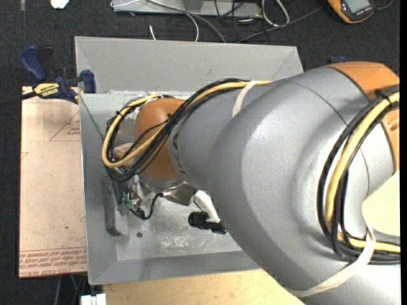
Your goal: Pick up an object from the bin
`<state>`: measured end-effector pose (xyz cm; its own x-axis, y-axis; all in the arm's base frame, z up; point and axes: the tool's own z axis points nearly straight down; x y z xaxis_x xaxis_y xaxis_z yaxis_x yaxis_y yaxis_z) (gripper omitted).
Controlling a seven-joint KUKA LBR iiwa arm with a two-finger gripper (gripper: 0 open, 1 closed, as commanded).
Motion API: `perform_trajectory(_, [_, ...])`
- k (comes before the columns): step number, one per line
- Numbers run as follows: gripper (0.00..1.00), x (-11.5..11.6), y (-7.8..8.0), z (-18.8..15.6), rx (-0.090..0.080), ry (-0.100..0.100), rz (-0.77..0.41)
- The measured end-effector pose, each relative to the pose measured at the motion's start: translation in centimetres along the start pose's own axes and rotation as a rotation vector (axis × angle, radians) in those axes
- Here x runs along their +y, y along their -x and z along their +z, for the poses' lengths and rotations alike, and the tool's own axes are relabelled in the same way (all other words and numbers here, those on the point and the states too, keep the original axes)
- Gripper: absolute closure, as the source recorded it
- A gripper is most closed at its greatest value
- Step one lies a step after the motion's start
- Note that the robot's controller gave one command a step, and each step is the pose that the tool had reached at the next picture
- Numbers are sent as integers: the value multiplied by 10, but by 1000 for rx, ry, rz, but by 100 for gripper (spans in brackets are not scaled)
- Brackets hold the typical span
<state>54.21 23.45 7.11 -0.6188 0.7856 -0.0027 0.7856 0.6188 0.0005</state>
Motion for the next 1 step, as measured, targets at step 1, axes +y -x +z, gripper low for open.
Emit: perform_trajectory(1, [100,-2,-1,-13,3,-6,1])
